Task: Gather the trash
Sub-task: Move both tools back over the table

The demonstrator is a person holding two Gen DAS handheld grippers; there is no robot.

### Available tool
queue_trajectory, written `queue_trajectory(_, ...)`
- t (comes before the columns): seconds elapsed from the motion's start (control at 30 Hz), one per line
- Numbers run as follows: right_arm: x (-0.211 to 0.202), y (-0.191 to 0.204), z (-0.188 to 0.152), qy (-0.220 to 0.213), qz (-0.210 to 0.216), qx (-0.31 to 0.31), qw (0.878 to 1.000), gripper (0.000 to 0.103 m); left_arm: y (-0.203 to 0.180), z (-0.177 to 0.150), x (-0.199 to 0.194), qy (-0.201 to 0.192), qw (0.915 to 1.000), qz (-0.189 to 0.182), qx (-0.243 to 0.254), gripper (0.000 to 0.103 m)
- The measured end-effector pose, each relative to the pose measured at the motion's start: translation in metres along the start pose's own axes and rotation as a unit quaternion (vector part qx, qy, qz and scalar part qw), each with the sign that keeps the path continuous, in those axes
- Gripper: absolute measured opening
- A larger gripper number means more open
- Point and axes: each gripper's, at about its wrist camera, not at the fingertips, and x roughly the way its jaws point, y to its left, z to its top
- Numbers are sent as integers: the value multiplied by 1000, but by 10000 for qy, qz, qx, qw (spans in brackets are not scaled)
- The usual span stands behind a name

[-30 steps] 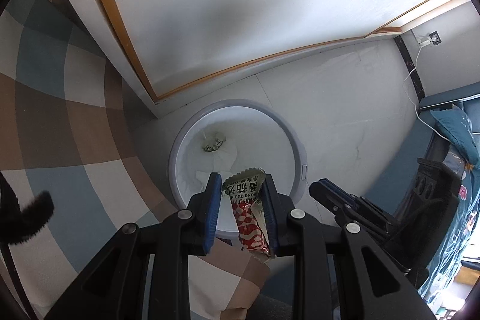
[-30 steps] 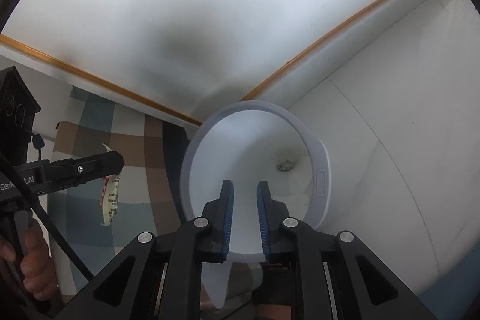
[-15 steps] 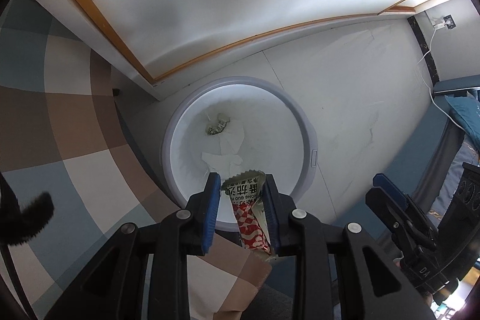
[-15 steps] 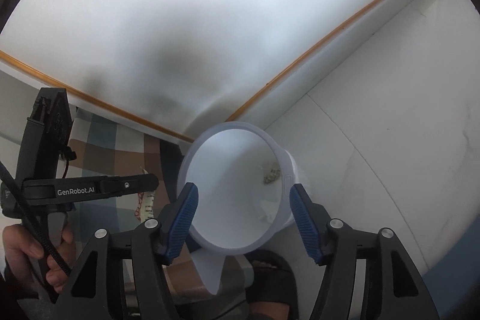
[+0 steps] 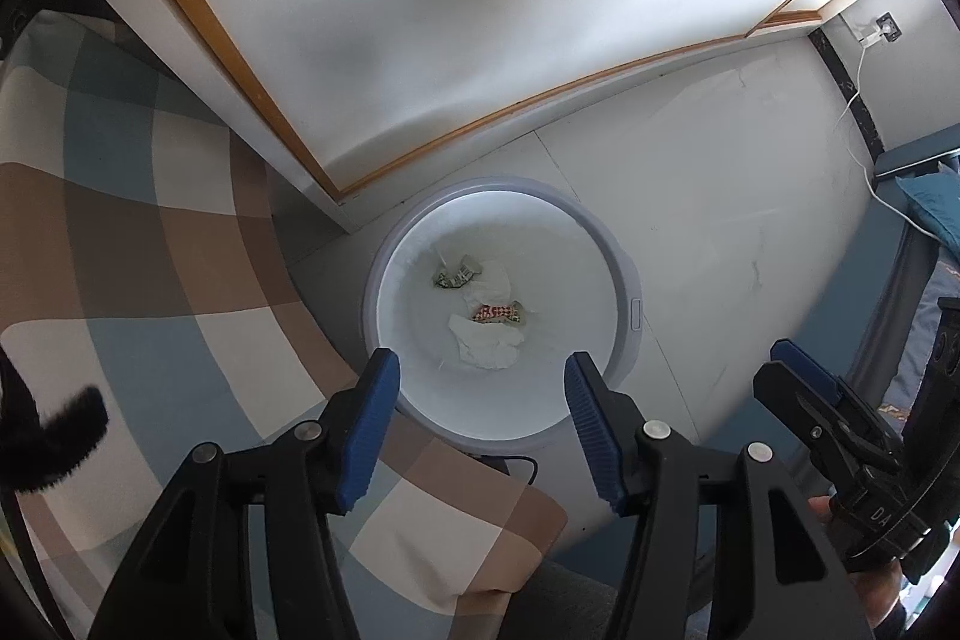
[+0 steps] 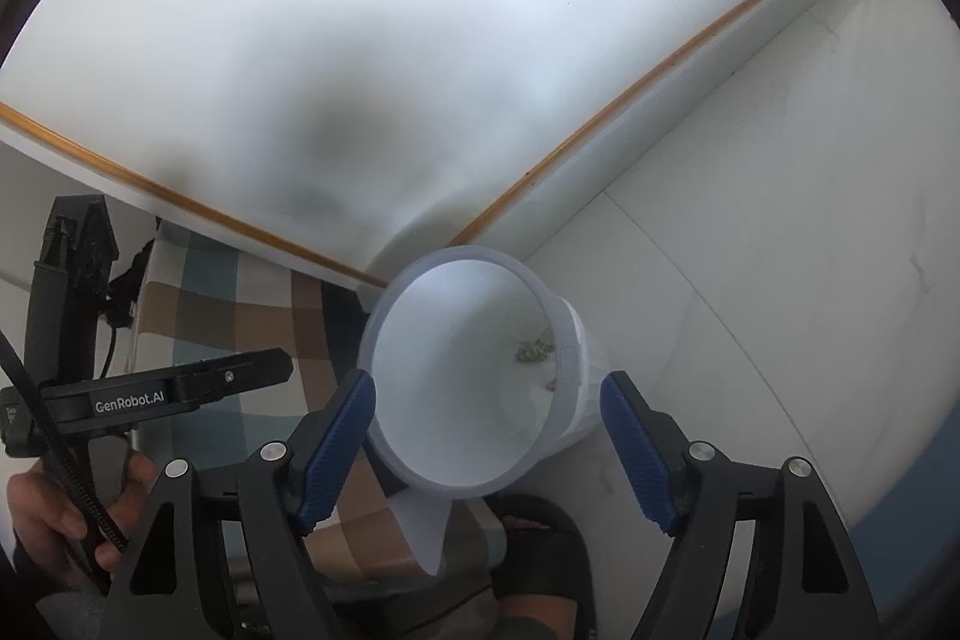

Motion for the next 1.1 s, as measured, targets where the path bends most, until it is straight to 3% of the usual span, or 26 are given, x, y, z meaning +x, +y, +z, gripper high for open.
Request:
queue_trajectory(0.1, -7, 6, -1, -49, 2, -96, 9999, 82, -1, -6, -13, -185, 9998, 64, 55, 54)
queue_trajectory(0.2, -14, 11, -1, -78, -7, -191, 9998, 83, 2, -10, -23, -280, 9994, 185, 39, 65)
queue_trajectory(0.47, -38, 31, -7, -215, 27, -398, 9990, 87, 11, -27, -56, -818, 9963, 258, -85, 71)
queue_trajectory(0.77, -69, 57, -16, -452, 11, -615, 9971, 89, 23, -51, -96, -1473, 9873, 535, -245, 72)
queue_trajectory(1.1, -109, 111, -29, -768, 61, -1140, 9905, 91, 47, -85, -144, -2138, 9745, 437, -527, 79)
